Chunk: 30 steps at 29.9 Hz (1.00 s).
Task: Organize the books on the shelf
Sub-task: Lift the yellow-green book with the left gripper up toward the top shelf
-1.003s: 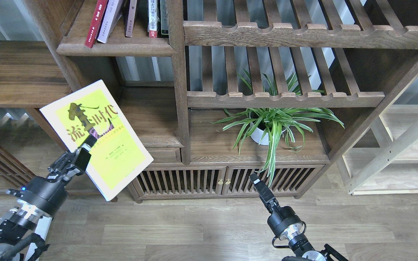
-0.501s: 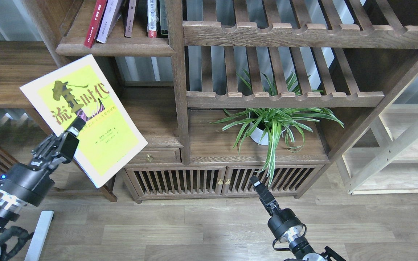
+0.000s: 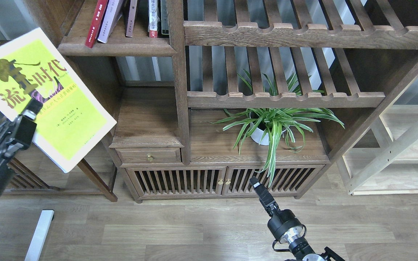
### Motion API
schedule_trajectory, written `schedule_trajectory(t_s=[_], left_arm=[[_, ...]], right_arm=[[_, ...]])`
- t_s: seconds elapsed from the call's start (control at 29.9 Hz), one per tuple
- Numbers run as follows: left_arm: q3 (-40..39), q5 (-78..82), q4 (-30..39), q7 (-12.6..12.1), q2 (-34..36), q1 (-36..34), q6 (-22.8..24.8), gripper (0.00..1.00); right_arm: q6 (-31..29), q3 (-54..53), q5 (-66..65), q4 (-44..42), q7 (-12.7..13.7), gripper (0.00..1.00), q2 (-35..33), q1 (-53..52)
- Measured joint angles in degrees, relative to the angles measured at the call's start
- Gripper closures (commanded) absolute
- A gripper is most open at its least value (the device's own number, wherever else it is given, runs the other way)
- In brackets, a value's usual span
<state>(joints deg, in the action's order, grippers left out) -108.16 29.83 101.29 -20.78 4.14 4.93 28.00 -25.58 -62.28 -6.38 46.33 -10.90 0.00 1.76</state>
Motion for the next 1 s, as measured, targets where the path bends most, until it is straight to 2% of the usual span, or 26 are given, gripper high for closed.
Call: schedule_trajectory(t_s=[0.37, 0.74, 1.0], left_arm=[[-3.1, 0.0, -0.2, -5.5, 2.3, -5.4, 0.0, 1.00], [-1.8, -0.7, -0.6, -7.1, 5.2, -12.3, 0.0, 1.00], [0.1, -2.0, -2.3, -7.2, 7.4, -18.3, 0.0, 1.00]], right_arm=[[-0.3, 0.1, -0.3, 0.0, 0.0, 0.01, 0.0, 0.1], [-0.3, 0.0, -0.5, 0.0, 0.0, 0.01, 0.0, 0.1], [-0.5, -0.2, -0.5, 0.0, 0.0, 0.01, 0.0, 0.1]])
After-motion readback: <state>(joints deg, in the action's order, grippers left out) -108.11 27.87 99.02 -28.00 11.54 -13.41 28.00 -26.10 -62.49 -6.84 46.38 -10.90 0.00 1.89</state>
